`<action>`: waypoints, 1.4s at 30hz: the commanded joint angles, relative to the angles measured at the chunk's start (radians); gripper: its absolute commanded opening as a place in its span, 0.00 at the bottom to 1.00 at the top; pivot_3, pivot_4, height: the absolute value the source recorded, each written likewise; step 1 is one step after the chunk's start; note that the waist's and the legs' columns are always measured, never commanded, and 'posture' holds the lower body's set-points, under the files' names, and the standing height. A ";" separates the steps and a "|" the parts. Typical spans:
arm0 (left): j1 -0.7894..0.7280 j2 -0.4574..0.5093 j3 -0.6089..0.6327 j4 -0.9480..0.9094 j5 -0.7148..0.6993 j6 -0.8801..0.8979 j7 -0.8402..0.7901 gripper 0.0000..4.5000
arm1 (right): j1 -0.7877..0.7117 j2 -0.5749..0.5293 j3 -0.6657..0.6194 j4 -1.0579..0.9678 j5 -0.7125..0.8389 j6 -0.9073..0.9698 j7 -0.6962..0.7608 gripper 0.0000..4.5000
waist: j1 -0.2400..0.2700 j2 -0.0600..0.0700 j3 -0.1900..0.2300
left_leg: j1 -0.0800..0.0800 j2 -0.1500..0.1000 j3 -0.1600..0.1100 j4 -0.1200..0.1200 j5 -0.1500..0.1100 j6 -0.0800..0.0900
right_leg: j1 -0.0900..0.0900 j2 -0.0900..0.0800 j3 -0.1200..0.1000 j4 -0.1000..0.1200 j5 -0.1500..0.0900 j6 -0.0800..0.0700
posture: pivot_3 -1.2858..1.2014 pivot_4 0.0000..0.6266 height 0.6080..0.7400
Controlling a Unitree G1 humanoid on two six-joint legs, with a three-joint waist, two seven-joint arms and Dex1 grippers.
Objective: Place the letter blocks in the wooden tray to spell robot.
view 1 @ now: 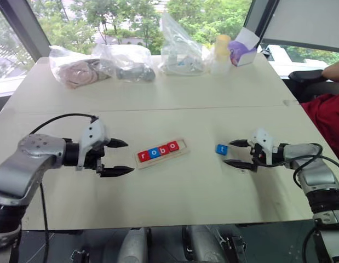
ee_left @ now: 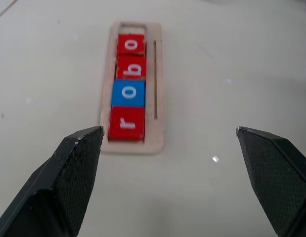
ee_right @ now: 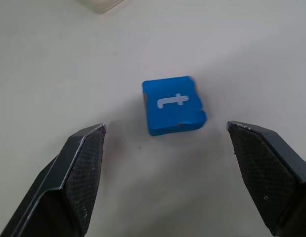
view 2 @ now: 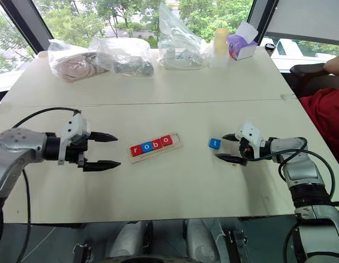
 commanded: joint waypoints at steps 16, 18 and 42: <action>-0.005 0.039 0.011 -0.066 -0.045 0.004 0.041 1.00 | -0.081 0.082 0.009 0.124 -0.006 -0.046 -0.006 0.25 | -0.004 0.000 0.000 | 0.009 0.000 0.000 -0.001 0.000 0.000 | 0.008 0.000 0.001 0.000 0.000 -0.001 | 0.52 0.24 1.00; 0.001 0.045 0.005 -0.061 -0.038 -0.007 0.038 1.00 | -0.083 0.078 0.008 0.106 -0.003 -0.036 -0.005 0.25 | -0.004 0.000 0.000 | 0.010 0.000 0.000 -0.001 0.000 0.000 | 0.008 0.000 0.001 0.000 0.000 -0.001 | 0.52 0.24 1.00; 0.148 0.094 0.070 -0.124 -0.039 -0.031 0.053 1.00 | -0.600 0.329 0.236 0.619 -0.213 -0.322 0.175 0.25 | -0.005 0.000 0.001 | 0.012 0.000 0.004 -0.003 0.000 0.000 | 0.006 -0.002 0.008 0.000 -0.001 -0.002 | 0.52 0.24 1.00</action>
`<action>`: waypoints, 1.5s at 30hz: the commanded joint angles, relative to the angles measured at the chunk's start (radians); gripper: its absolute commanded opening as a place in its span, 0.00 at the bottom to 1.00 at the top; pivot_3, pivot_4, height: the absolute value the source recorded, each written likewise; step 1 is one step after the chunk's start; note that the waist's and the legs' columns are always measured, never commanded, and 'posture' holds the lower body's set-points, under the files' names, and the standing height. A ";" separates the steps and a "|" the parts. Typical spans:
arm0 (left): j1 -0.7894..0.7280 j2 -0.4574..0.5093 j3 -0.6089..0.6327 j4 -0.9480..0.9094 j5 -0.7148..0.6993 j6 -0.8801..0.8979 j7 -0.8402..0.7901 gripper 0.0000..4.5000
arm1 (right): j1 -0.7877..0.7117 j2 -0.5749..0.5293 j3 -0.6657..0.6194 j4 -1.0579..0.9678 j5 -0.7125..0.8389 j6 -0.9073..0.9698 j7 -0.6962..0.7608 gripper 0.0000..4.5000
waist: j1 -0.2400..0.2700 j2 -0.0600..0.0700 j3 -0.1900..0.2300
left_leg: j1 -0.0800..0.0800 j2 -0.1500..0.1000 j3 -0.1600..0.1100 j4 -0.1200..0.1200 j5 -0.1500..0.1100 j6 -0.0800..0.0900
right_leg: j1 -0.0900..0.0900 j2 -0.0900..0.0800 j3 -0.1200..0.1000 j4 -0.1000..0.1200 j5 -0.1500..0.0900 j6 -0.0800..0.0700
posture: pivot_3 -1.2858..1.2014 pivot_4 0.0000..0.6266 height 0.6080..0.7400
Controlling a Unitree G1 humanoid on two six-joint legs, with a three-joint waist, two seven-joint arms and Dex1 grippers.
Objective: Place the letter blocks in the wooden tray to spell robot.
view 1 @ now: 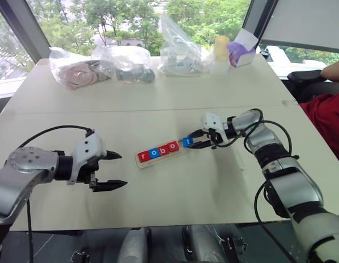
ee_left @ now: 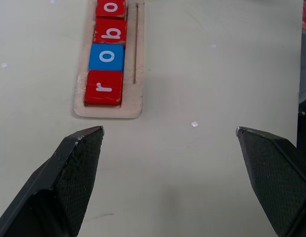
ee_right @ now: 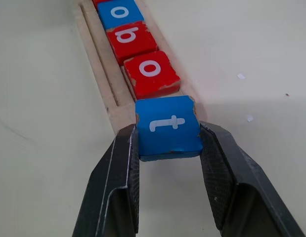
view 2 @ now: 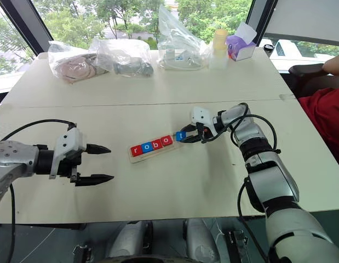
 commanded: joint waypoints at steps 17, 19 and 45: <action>0.051 0.003 0.072 -0.066 -0.038 0.017 0.068 1.00 | -0.124 0.119 -0.001 0.219 -0.109 -0.108 0.027 0.25 | -0.002 0.000 0.000 | 0.001 0.000 0.000 -0.001 0.000 0.000 | 0.000 0.001 0.002 0.001 0.000 0.001 | 0.52 0.24 1.00; 0.056 0.004 0.074 -0.070 -0.041 0.017 0.073 1.00 | -0.121 0.125 -0.004 0.212 -0.105 -0.105 0.050 0.25 | -0.003 0.000 0.000 | 0.001 0.000 0.001 -0.001 0.000 0.000 | 0.000 0.001 0.002 0.001 0.000 0.001 | 0.52 0.24 1.00; 0.047 -0.011 0.054 -0.073 -0.041 0.020 0.099 1.00 | -0.163 0.136 -0.011 0.254 -0.169 -0.151 -0.055 0.96 | -0.003 0.000 0.000 | 0.002 0.000 0.001 -0.002 0.000 0.000 | 0.000 0.000 0.003 0.001 0.000 -0.001 | 0.52 0.24 1.00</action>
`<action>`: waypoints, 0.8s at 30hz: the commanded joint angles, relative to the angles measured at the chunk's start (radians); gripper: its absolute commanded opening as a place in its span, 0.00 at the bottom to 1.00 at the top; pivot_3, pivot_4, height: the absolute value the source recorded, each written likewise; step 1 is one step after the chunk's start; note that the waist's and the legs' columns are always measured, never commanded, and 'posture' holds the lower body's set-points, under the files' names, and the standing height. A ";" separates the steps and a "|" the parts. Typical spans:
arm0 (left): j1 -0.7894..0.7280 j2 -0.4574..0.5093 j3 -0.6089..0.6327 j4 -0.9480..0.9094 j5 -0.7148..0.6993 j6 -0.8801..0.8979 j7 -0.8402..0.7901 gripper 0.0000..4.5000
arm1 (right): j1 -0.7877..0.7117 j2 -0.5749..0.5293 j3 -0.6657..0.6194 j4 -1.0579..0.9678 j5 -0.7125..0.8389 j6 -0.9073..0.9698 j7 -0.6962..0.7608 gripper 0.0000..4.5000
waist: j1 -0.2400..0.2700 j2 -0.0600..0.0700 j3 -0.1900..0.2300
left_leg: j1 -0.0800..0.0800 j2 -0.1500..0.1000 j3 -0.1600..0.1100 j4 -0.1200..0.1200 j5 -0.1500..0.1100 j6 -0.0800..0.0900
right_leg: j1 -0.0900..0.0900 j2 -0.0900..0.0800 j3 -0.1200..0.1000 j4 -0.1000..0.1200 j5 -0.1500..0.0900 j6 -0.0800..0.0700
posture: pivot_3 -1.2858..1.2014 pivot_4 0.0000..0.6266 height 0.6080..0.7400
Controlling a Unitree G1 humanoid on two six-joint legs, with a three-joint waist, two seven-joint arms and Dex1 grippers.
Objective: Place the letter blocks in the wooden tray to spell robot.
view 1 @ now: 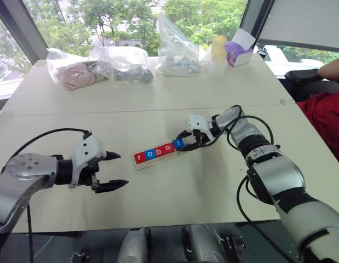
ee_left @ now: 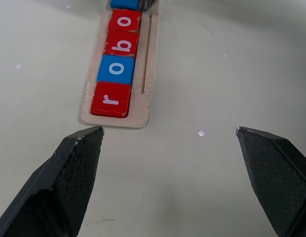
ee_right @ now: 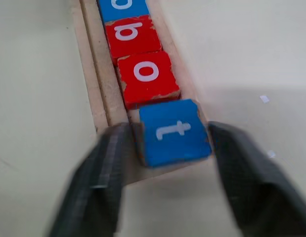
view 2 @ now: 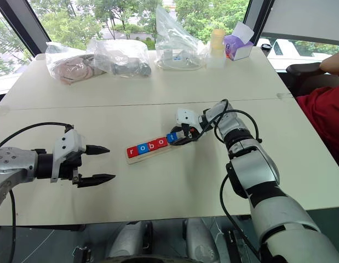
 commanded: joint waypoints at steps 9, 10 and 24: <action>-0.020 0.005 0.009 -0.013 -0.002 0.001 0.006 1.00 | -0.014 -0.040 -0.033 -0.008 0.010 -0.012 -0.003 0.99 | 0.001 0.000 0.000 | 0.000 0.000 0.000 0.000 0.000 0.000 | 0.000 0.000 0.000 0.000 0.000 0.000 | 0.52 0.24 1.00; -0.024 0.004 0.004 -0.012 -0.001 0.001 0.006 1.00 | -0.008 -0.043 -0.039 -0.012 0.018 0.003 0.009 0.99 | 0.001 0.000 0.000 | 0.000 0.000 0.000 0.000 0.000 0.000 | 0.000 0.000 0.000 0.000 0.000 0.000 | 0.52 0.24 1.00; -0.039 0.011 -0.025 0.000 0.026 -0.006 -0.003 1.00 | 0.149 -0.089 -0.086 -0.279 0.099 0.262 0.068 0.99 | 0.002 0.000 0.000 | 0.000 0.000 0.000 0.000 0.000 0.000 | 0.000 0.000 0.000 0.000 0.000 0.000 | 0.52 0.24 1.00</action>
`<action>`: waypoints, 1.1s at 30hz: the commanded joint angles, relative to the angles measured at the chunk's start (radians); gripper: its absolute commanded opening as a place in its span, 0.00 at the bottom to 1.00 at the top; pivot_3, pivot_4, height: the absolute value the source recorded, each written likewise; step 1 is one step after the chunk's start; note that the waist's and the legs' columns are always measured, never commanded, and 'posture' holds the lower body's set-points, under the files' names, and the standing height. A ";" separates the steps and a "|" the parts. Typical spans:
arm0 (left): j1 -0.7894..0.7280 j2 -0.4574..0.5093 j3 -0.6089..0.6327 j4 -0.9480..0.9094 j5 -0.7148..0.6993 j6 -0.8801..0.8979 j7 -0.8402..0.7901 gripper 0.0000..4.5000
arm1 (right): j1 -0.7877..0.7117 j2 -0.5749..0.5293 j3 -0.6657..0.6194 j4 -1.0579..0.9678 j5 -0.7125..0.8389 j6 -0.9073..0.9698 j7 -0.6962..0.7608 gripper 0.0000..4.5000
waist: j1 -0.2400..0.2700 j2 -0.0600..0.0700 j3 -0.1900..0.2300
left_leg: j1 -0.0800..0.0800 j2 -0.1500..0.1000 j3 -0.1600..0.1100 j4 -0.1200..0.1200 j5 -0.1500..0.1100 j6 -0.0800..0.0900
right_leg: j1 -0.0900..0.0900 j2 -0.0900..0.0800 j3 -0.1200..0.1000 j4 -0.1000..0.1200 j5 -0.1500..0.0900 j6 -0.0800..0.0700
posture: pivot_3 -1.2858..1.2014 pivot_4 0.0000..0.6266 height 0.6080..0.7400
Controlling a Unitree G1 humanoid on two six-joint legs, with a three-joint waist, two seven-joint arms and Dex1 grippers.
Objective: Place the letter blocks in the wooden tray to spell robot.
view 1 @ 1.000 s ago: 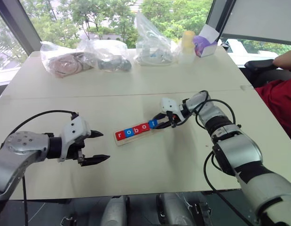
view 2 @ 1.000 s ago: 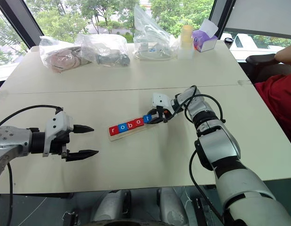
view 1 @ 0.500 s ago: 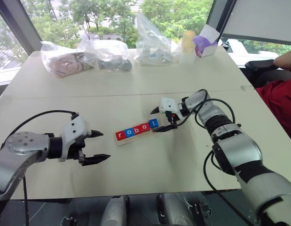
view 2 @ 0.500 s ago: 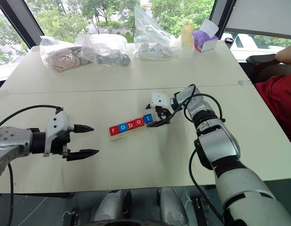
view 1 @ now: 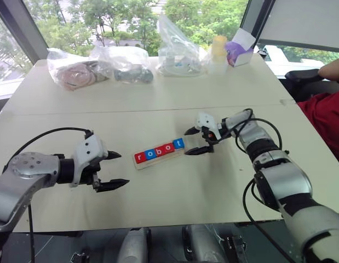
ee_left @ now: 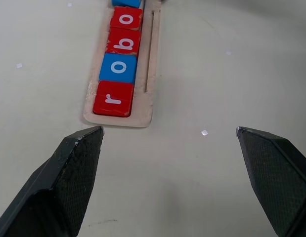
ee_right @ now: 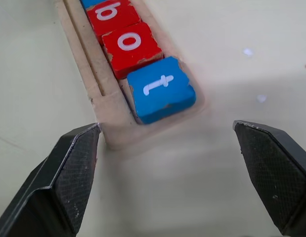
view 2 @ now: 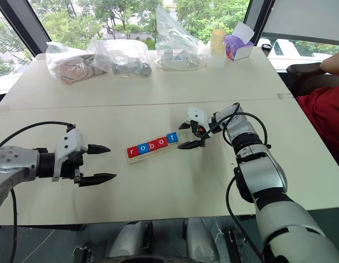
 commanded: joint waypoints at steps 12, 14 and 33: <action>-0.055 0.000 -0.038 0.025 0.029 -0.026 -0.023 1.00 | 0.128 -0.013 0.014 -0.354 0.086 0.161 0.029 0.99 | 0.000 0.000 0.000 | 0.000 0.000 0.001 0.000 0.000 0.000 | -0.001 0.001 0.000 0.000 0.000 0.001 | 0.52 0.24 1.00; -0.055 -0.002 -0.040 0.026 0.031 -0.027 -0.022 1.00 | 0.134 -0.015 0.019 -0.368 0.089 0.170 0.029 0.99 | 0.000 0.000 0.000 | 0.000 0.000 0.001 0.000 0.000 0.000 | -0.001 0.000 0.000 0.000 0.000 0.000 | 0.52 0.24 1.00; -0.054 -0.011 -0.042 0.026 0.033 -0.025 -0.012 1.00 | 0.062 0.000 0.029 -0.284 0.084 0.067 -0.027 0.99 | 0.000 0.000 0.000 | 0.000 0.000 0.001 -0.001 0.000 0.000 | -0.001 0.000 0.001 0.000 0.000 0.000 | 0.52 0.24 1.00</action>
